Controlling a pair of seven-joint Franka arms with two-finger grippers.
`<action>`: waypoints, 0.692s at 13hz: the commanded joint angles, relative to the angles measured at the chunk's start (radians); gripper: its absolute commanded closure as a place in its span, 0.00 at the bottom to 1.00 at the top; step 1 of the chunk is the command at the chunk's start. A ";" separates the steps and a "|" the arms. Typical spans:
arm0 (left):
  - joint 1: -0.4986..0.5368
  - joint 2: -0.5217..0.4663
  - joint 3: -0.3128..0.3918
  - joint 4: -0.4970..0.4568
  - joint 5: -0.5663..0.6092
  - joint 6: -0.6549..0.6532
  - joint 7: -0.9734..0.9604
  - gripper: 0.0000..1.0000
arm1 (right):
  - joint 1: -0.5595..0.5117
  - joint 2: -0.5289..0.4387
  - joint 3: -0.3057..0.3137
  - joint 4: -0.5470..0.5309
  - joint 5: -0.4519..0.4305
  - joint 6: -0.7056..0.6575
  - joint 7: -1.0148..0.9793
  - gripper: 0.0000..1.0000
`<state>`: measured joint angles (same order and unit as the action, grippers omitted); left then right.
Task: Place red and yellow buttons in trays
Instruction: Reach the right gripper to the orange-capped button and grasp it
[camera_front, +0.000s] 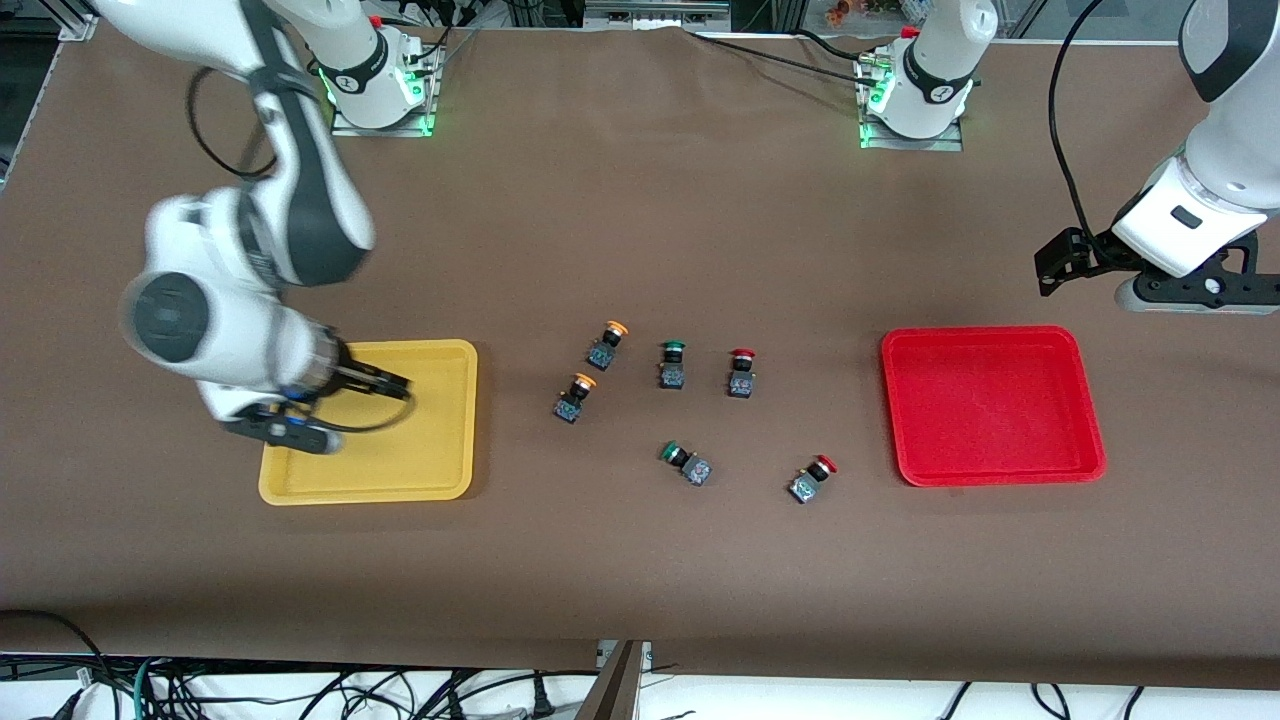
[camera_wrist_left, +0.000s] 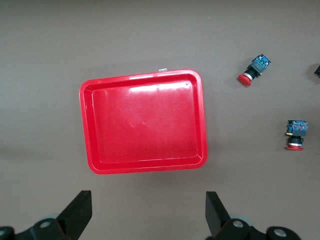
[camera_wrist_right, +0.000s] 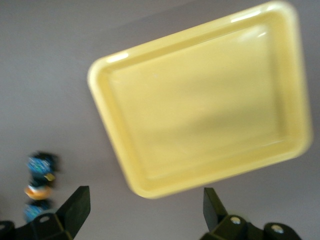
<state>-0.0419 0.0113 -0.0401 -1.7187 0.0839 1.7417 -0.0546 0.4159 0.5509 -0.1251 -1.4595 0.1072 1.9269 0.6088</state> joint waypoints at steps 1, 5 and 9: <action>-0.015 0.013 0.009 0.031 0.022 -0.024 -0.004 0.00 | 0.107 0.102 -0.010 0.018 0.016 0.140 0.249 0.00; -0.015 0.015 0.009 0.031 0.022 -0.024 -0.004 0.00 | 0.210 0.207 -0.010 0.019 0.014 0.294 0.480 0.00; -0.015 0.015 0.009 0.031 0.022 -0.022 -0.004 0.00 | 0.253 0.264 -0.010 0.021 0.014 0.398 0.568 0.00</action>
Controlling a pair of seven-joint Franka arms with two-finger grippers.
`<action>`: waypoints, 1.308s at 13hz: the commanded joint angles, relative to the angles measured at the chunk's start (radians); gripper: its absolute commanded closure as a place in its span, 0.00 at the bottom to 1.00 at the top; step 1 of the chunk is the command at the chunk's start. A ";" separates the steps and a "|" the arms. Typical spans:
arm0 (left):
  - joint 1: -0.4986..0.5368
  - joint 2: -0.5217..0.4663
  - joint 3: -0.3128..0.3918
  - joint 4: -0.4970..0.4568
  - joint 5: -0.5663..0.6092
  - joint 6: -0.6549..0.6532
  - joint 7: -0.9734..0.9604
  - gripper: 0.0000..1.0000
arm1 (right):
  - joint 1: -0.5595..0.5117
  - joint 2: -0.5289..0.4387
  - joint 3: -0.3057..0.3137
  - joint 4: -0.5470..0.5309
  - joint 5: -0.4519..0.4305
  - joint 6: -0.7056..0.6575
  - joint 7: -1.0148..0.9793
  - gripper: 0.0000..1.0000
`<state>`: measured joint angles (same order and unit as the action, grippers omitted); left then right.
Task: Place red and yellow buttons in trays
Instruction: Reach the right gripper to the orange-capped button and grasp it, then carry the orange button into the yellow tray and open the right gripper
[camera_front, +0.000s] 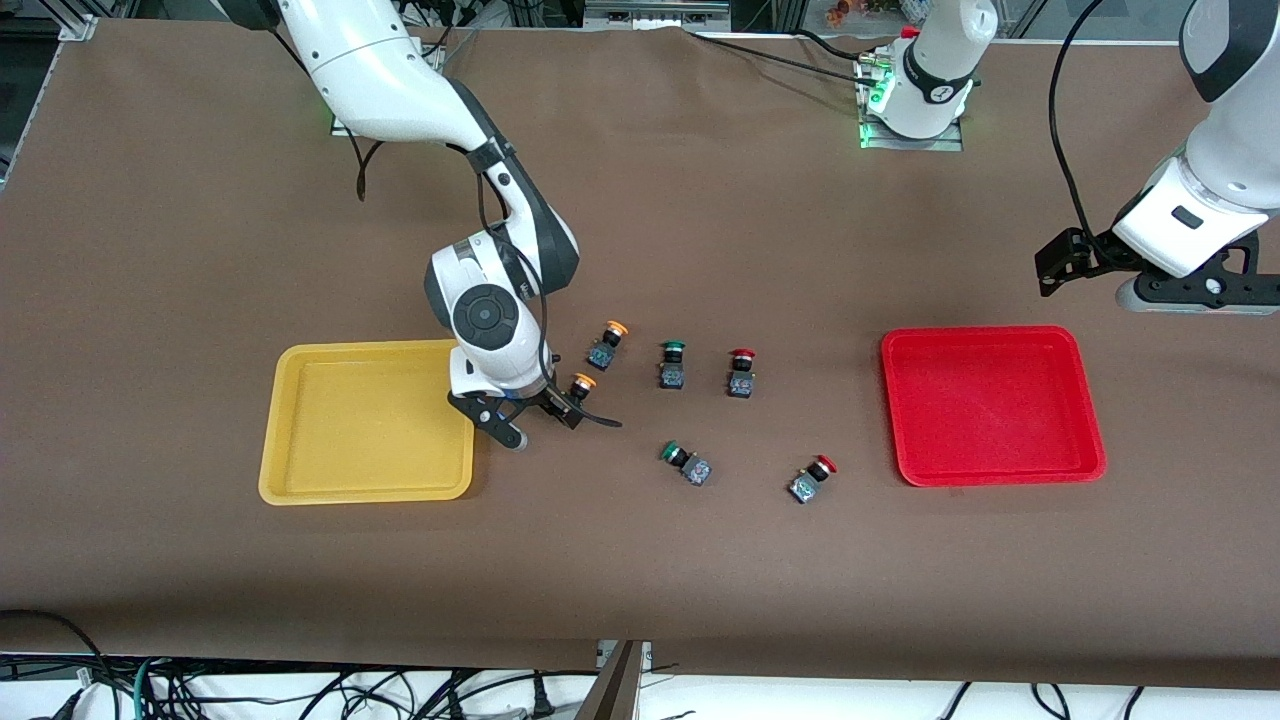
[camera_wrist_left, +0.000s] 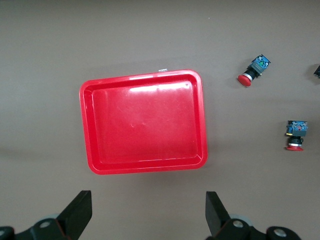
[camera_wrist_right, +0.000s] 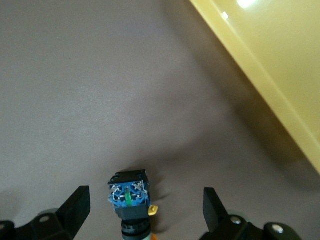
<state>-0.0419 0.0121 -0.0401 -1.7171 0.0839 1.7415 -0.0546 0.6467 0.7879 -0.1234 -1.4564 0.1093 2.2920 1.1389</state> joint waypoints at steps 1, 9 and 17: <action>-0.015 0.014 0.009 0.030 0.022 -0.022 -0.004 0.00 | 0.034 0.042 -0.012 0.018 0.012 0.062 0.048 0.00; -0.015 0.012 0.009 0.030 0.022 -0.022 -0.004 0.00 | 0.045 0.048 -0.016 0.031 0.010 0.057 -0.072 1.00; -0.015 0.012 0.009 0.030 0.022 -0.022 -0.004 0.00 | -0.324 -0.053 -0.038 0.154 0.032 -0.486 -0.833 1.00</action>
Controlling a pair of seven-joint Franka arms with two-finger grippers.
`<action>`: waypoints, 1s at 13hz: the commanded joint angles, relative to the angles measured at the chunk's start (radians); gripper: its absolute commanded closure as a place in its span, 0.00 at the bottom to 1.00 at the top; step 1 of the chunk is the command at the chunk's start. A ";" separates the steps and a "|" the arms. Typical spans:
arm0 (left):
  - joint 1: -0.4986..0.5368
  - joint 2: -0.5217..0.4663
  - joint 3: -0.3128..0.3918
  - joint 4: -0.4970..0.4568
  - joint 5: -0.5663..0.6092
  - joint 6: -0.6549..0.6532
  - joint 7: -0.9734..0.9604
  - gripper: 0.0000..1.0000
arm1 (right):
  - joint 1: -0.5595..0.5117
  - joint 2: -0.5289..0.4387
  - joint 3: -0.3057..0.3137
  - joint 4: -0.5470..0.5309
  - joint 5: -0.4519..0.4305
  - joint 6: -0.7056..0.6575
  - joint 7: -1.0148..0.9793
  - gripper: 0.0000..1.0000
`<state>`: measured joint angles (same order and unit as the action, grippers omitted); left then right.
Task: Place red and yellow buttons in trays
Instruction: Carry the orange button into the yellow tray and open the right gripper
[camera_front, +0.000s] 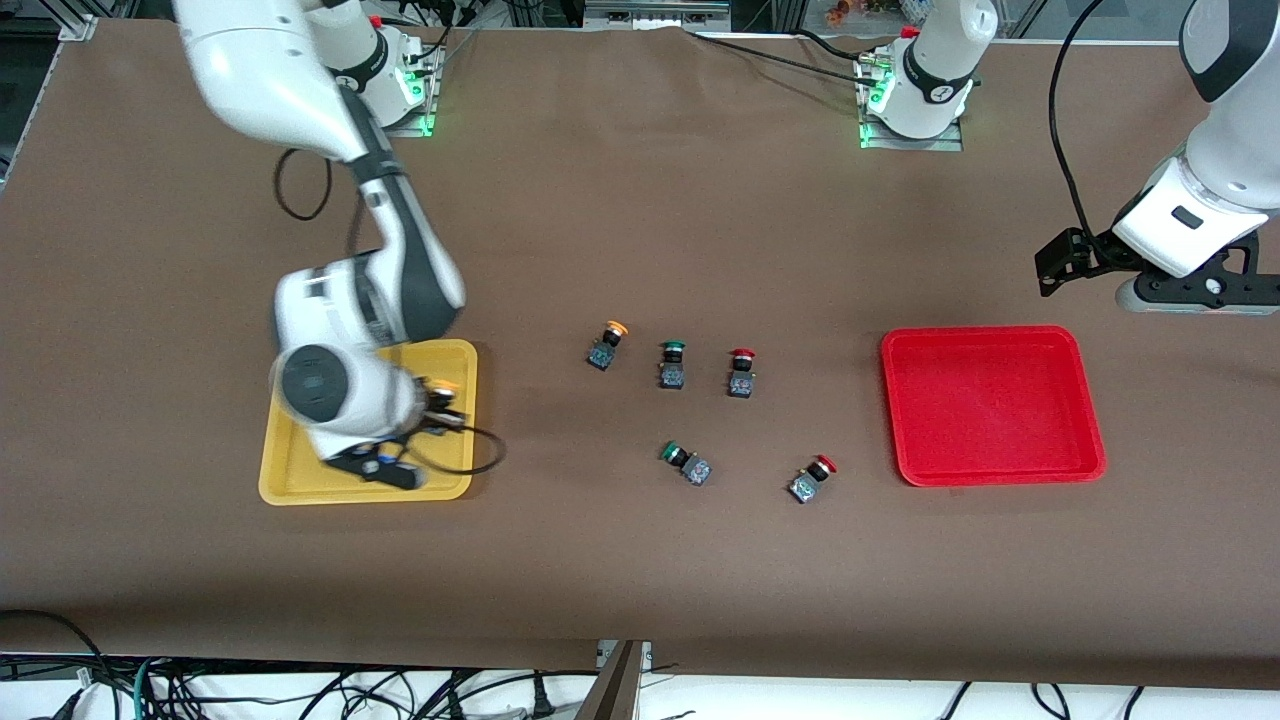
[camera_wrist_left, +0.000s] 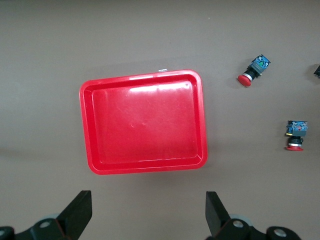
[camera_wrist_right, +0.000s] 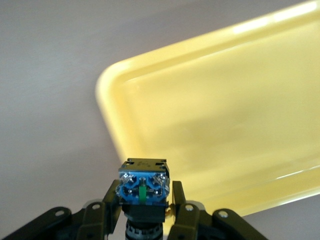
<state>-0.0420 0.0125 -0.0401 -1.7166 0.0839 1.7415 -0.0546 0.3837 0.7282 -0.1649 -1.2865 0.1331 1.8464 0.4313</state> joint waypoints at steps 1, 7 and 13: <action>-0.015 0.012 0.009 0.029 0.022 -0.022 -0.004 0.00 | -0.101 0.010 0.004 -0.031 0.006 -0.052 -0.175 1.00; -0.015 0.012 0.009 0.029 0.022 -0.022 -0.004 0.00 | -0.269 0.042 -0.004 -0.088 -0.010 -0.033 -0.344 1.00; -0.015 0.015 0.009 0.035 0.020 -0.022 -0.004 0.00 | -0.287 0.071 -0.001 -0.111 -0.001 0.037 -0.349 0.01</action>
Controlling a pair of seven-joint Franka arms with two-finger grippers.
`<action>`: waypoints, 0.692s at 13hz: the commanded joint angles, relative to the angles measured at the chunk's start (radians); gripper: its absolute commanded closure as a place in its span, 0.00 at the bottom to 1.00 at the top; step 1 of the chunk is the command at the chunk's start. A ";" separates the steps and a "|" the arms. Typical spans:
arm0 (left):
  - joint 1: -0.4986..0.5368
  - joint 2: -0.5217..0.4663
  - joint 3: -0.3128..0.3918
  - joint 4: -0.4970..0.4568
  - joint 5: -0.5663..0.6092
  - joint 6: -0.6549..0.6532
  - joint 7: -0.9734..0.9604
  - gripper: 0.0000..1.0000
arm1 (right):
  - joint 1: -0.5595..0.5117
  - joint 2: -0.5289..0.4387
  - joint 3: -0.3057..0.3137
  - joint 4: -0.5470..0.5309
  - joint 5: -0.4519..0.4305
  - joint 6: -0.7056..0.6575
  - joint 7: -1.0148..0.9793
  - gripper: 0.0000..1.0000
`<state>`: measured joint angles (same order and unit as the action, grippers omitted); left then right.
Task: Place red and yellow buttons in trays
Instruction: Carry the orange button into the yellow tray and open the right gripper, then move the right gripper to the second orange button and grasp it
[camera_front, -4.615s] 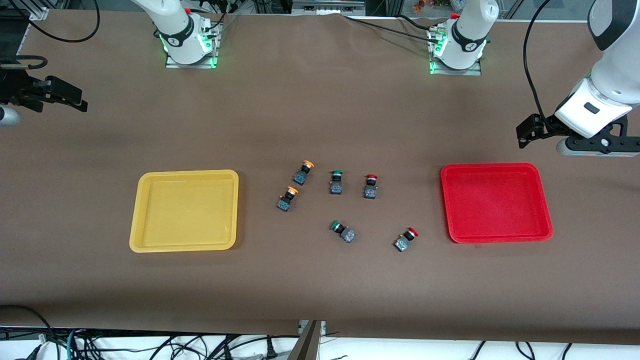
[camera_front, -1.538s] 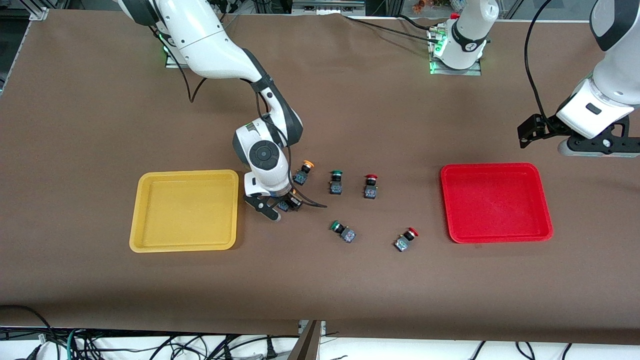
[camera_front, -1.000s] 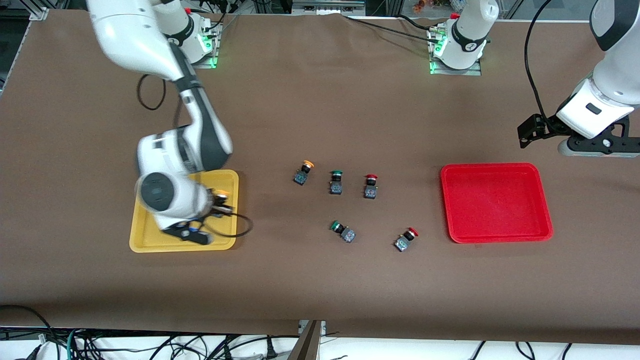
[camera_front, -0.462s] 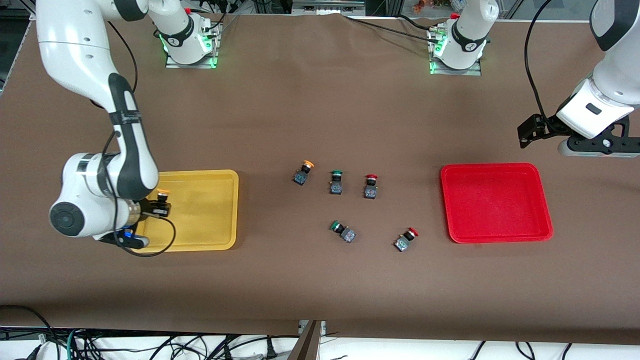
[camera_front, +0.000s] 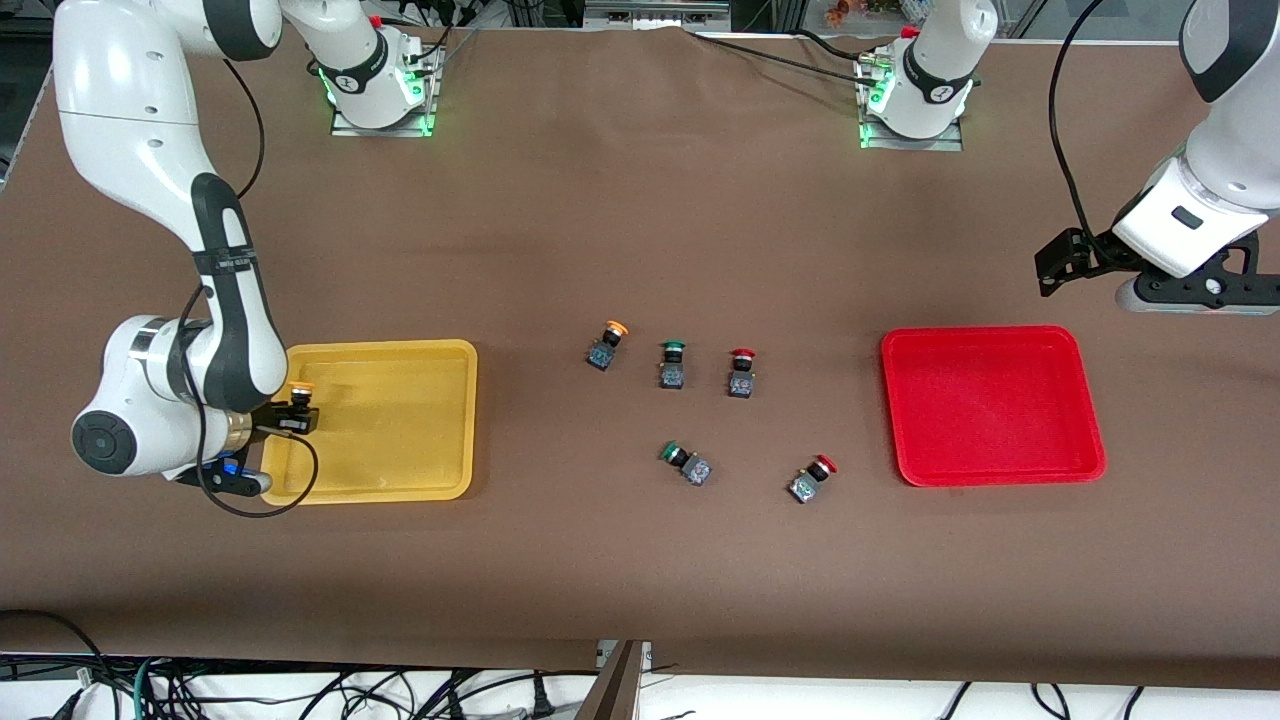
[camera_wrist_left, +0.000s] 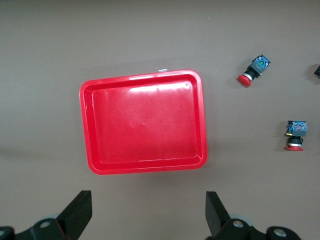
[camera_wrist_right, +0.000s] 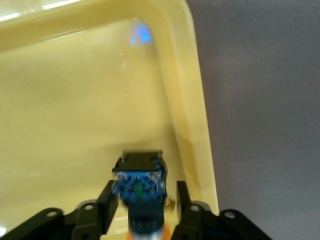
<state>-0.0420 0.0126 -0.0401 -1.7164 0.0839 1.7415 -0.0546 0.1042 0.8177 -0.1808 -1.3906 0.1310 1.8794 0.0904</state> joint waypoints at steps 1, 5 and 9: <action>-0.015 0.024 0.009 0.043 0.020 -0.022 -0.004 0.00 | 0.008 -0.026 0.026 0.001 0.009 -0.002 0.000 0.00; -0.015 0.027 0.009 0.049 0.022 -0.023 -0.004 0.00 | 0.208 -0.046 0.035 0.038 0.009 -0.022 0.304 0.00; -0.015 0.029 0.008 0.049 0.020 -0.023 -0.004 0.00 | 0.444 -0.034 0.040 0.048 0.024 0.100 0.734 0.01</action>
<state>-0.0422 0.0234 -0.0401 -1.7021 0.0839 1.7415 -0.0546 0.4704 0.7786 -0.1288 -1.3462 0.1399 1.9176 0.6662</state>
